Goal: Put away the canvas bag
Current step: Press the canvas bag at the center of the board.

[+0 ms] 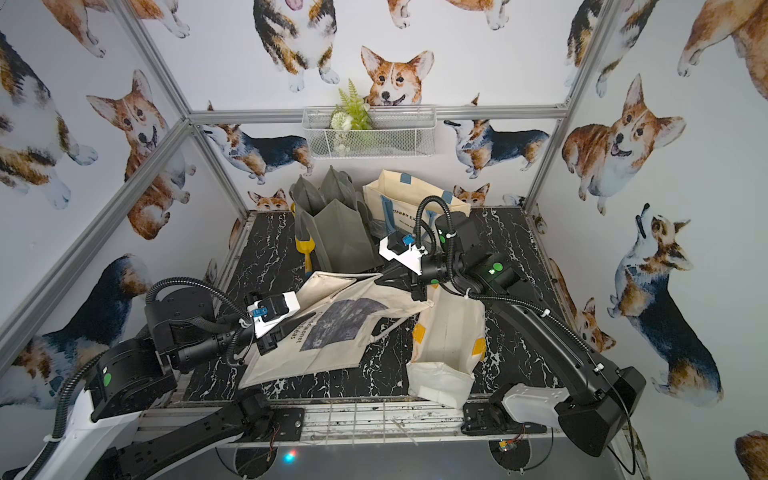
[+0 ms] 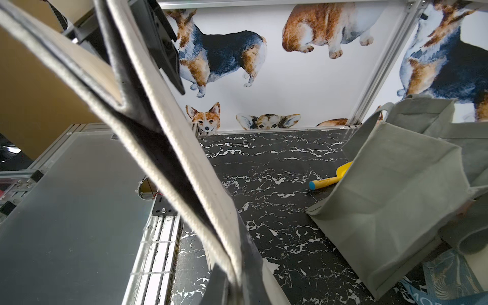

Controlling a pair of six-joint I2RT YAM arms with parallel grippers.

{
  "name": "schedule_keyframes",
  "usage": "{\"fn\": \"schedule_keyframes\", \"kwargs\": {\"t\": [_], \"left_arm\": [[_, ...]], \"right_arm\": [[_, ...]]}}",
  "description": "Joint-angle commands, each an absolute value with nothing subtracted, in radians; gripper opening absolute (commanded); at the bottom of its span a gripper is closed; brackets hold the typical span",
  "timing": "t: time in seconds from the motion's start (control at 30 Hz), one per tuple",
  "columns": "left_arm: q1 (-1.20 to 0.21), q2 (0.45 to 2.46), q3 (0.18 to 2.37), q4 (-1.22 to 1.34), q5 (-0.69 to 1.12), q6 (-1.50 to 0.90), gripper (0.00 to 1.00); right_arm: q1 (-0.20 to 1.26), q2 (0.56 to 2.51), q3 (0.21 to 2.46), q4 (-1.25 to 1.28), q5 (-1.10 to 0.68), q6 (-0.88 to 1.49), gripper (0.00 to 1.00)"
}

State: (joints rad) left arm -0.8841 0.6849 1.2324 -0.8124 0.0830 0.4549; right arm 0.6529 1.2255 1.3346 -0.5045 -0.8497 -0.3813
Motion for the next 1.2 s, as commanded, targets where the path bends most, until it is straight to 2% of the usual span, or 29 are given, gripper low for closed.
{"fn": "schedule_keyframes", "kwargs": {"t": [0.0, 0.1, 0.17, 0.2, 0.3, 0.33, 0.37, 0.67, 0.8, 0.83, 0.9, 1.03, 1.17], "left_arm": [[-0.884, 0.653, 1.163, -0.827, -0.046, 0.371, 0.69], [-0.884, 0.630, 1.102, -0.815, -0.095, 0.347, 0.73], [-0.884, 0.632, 1.078, -0.799, -0.080, 0.343, 0.69], [-0.884, 0.637, 1.074, -0.793, -0.082, 0.340, 0.61], [-0.884, 0.672, 1.082, -0.765, -0.156, 0.363, 0.14], [-0.884, 0.683, 1.089, -0.753, -0.189, 0.381, 0.03], [-0.884, 0.690, 1.096, -0.735, -0.218, 0.404, 0.00], [-0.877, 0.828, 1.229, -0.503, -0.437, 0.770, 0.00], [-0.877, 0.822, 1.208, -0.390, -0.487, 0.886, 0.00], [-0.879, 0.814, 1.198, -0.383, -0.484, 0.887, 0.00], [-0.884, 0.788, 1.161, -0.376, -0.464, 0.880, 0.00], [-0.958, 0.725, 1.029, -0.365, -0.453, 0.880, 0.00], [-1.150, 0.712, 0.902, -0.359, -0.664, 0.926, 0.00]], "right_arm": [[0.638, 1.205, 1.291, -0.307, -0.890, -0.323, 0.00], [0.616, 1.203, 1.256, -0.187, -0.932, -0.248, 0.00], [0.608, 1.222, 1.261, -0.155, -0.959, -0.233, 0.00], [0.609, 1.231, 1.267, -0.154, -0.966, -0.235, 0.00], [0.609, 1.266, 1.277, -0.112, -0.968, -0.249, 0.00], [0.609, 1.273, 1.273, -0.094, -0.956, -0.256, 0.00], [0.608, 1.283, 1.260, -0.044, -0.932, -0.261, 0.00], [0.588, 1.480, 1.294, 0.295, -0.842, -0.240, 0.00], [0.561, 1.542, 1.223, 0.498, -0.795, -0.136, 0.11], [0.559, 1.546, 1.205, 0.509, -0.795, -0.124, 0.15], [0.559, 1.542, 1.154, 0.526, -0.797, -0.117, 0.39], [0.553, 1.485, 1.054, 0.495, -0.752, -0.121, 0.67], [0.542, 1.398, 0.981, 0.392, -0.683, -0.139, 0.72]]}}
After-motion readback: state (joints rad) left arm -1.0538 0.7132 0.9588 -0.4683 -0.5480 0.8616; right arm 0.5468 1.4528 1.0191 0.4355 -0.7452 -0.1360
